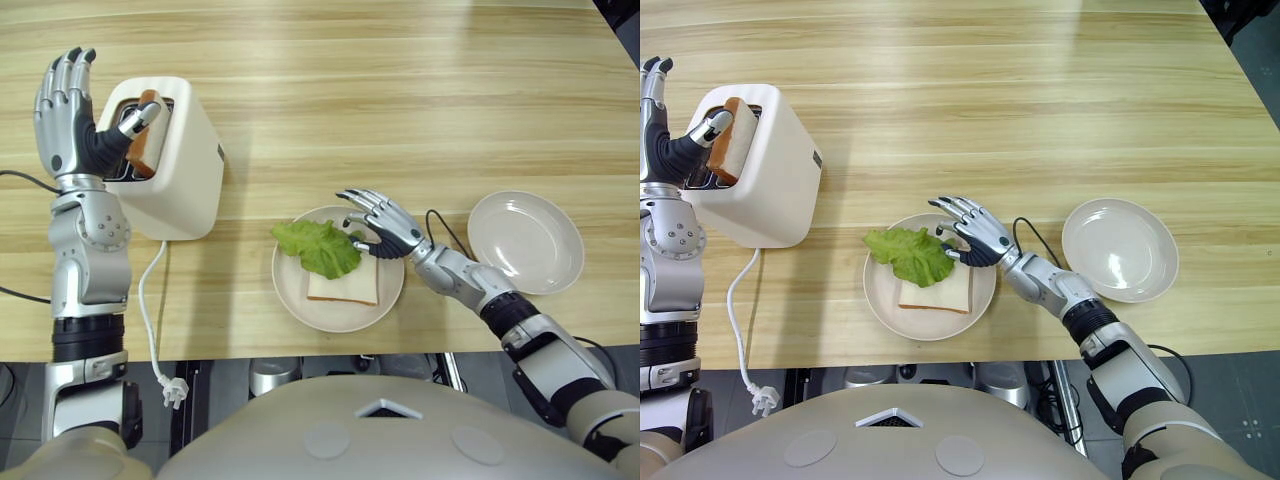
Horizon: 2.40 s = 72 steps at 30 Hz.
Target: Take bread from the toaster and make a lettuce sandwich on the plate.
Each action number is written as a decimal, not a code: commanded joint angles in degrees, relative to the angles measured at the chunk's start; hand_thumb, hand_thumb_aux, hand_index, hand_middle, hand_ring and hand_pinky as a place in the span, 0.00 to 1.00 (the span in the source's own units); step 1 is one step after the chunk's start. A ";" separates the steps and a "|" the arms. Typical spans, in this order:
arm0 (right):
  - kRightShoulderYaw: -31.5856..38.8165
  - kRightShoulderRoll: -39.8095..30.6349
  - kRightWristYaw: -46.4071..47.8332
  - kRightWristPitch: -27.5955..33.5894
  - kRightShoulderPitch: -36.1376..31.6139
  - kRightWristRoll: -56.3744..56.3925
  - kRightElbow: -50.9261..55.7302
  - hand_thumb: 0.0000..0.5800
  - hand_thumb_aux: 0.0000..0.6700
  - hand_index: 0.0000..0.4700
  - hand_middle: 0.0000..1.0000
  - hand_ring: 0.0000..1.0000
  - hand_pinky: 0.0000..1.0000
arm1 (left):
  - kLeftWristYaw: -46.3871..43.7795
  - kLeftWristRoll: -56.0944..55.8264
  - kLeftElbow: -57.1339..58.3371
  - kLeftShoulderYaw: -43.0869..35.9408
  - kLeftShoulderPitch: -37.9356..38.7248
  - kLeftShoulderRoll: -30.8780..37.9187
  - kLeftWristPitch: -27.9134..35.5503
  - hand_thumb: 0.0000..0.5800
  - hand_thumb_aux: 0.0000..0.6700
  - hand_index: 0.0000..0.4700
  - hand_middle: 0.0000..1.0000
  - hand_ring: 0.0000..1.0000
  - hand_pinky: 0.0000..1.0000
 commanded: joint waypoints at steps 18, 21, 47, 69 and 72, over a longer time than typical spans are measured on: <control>-0.97 -0.31 4.59 -0.72 2.77 2.67 -1.78 0.94 0.76 0.74 0.00 0.00 0.00 | -0.26 -0.73 1.17 -0.36 0.18 0.14 -0.29 0.00 0.00 0.00 0.00 0.00 0.00; -0.92 -0.03 5.64 -0.13 2.80 3.14 -0.95 0.95 0.77 0.75 0.00 0.00 0.00 | -0.26 -0.77 1.19 -0.36 0.18 0.12 -0.31 0.00 0.00 0.00 0.00 0.00 0.00; -1.99 0.12 8.67 0.09 2.99 4.65 -3.46 1.00 1.00 0.98 0.00 0.00 0.00 | -0.14 -1.16 2.55 -0.72 -1.14 0.35 -0.86 0.00 0.00 0.00 0.00 0.00 0.00; -10.79 -7.22 17.34 1.93 18.31 9.51 -22.09 1.00 1.00 0.98 0.00 0.00 0.00 | -0.23 -0.88 0.94 -0.59 0.25 -0.35 -0.19 0.00 0.00 0.00 0.00 0.00 0.00; -11.09 -6.84 18.08 2.07 19.45 9.47 -22.59 1.00 1.00 0.98 0.00 0.00 0.00 | -0.25 -0.89 0.99 -0.78 0.15 -0.42 -0.16 0.00 0.00 0.00 0.00 0.00 0.00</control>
